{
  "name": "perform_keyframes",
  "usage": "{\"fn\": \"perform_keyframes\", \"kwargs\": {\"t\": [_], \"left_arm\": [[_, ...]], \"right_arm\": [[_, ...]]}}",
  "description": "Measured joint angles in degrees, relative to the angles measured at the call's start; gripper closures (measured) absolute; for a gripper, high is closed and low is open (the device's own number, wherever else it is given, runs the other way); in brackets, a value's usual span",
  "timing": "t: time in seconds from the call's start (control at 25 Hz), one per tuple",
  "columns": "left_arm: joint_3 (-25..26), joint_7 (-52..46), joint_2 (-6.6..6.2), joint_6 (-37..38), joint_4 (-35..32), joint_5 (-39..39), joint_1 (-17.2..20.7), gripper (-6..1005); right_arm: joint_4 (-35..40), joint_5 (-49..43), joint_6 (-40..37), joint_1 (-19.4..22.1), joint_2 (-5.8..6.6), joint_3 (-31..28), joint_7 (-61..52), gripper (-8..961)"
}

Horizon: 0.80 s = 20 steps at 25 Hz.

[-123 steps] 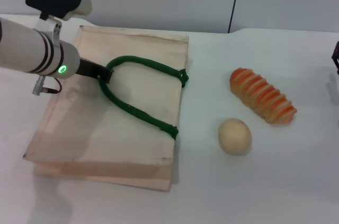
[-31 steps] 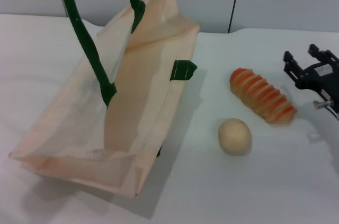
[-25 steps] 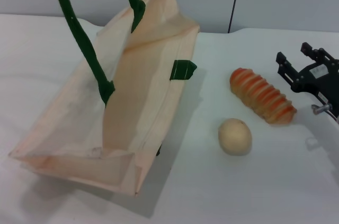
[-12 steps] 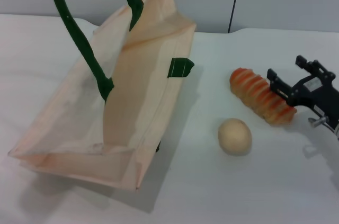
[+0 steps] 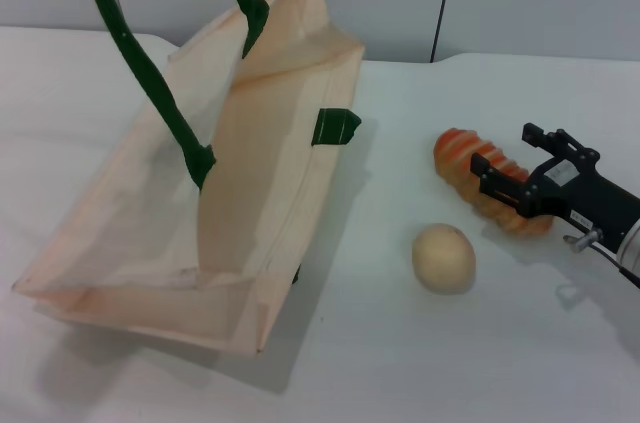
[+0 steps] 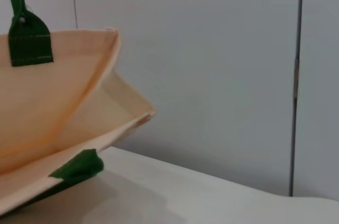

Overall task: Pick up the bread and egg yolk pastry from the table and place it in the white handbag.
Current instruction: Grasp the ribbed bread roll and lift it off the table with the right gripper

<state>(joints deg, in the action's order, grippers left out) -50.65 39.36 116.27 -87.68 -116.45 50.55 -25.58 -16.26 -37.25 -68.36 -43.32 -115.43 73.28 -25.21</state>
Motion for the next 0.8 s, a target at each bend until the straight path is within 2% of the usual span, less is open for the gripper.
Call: {"fn": "perform_keyframes", "kwargs": {"t": [0.2,0.28,0.48,0.68,0.8], "left_arm": [[-0.1,-0.4,-0.05,-0.2,0.0,-1.1,-0.3,883],[-0.1,-0.4,-0.07,-0.3,0.0,-1.1,-0.4,883],[-0.2,-0.5,-0.08,-0.3,0.0,-2.0,-0.5,883],[-1.0,-0.8,-0.09,-0.5,0.0,-3.7,-0.7,883],[-2.1,-1.3,-0.14,-0.2,0.0,-5.0,-0.8,883]], "right_arm": [[-0.1,0.2,-0.1,-0.6,0.83,2.8,-3.3,72],[-0.3,0.2,0.5,-0.8,1.75,3.2,-3.9,72],[-0.6,-0.1,2.1,-1.8,2.5,4.2,-4.4,70],[-2.1,0.1,4.7,-4.9,2.59,11.5,-11.5,67],[-5.5,0.3,4.7,-8.1,2.71,15.8,-14.8,67]]}}
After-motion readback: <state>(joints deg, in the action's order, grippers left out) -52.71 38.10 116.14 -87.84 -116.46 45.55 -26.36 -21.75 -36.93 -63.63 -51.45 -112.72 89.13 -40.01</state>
